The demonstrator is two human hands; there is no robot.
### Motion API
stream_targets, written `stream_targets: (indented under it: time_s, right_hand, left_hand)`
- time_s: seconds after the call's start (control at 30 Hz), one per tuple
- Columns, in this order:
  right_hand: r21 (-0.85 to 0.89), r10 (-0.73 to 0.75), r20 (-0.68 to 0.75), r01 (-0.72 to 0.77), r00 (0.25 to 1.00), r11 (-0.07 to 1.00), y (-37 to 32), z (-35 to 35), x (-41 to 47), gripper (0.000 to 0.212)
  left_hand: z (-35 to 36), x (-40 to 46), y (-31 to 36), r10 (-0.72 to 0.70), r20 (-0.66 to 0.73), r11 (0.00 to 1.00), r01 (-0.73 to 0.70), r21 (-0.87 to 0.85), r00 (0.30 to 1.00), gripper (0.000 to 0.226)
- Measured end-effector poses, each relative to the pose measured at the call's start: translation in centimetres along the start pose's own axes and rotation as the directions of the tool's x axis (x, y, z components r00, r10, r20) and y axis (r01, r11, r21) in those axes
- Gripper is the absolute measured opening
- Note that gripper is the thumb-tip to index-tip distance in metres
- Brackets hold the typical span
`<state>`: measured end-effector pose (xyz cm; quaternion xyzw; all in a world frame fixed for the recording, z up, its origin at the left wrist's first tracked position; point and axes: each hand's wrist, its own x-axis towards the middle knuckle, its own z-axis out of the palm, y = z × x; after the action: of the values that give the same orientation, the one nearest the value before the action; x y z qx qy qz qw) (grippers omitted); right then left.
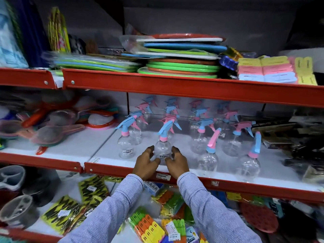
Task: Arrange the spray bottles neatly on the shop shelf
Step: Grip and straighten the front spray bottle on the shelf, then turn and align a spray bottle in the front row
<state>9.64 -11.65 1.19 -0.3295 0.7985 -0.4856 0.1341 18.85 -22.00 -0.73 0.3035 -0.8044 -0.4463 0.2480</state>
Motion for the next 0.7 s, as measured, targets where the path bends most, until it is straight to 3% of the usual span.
stream_targets:
  time_s: [0.4,0.57,0.7]
  right_hand:
    - [-0.021,-0.034,-0.028,0.034,0.999,0.999,0.9,-0.2,-1.8,0.032]
    - [-0.01,-0.03,-0.028,0.03,0.999,0.999,0.6,-0.6,-3.0,0.043]
    - [-0.079,-0.089,-0.09,0.082,0.992,0.993,0.5,-0.8,-4.3,0.065]
  left_hand:
    - [-0.6,-1.9,0.6,0.054,-0.003,0.998,-0.054,0.019,0.999,0.043]
    - [-0.8,-2.9,1.0,0.057,-0.004,0.998,-0.057,0.016,0.998,0.046]
    - [-1.3,-4.3,1.2,0.123,-0.09,0.988,-0.113,0.104,0.988,0.059]
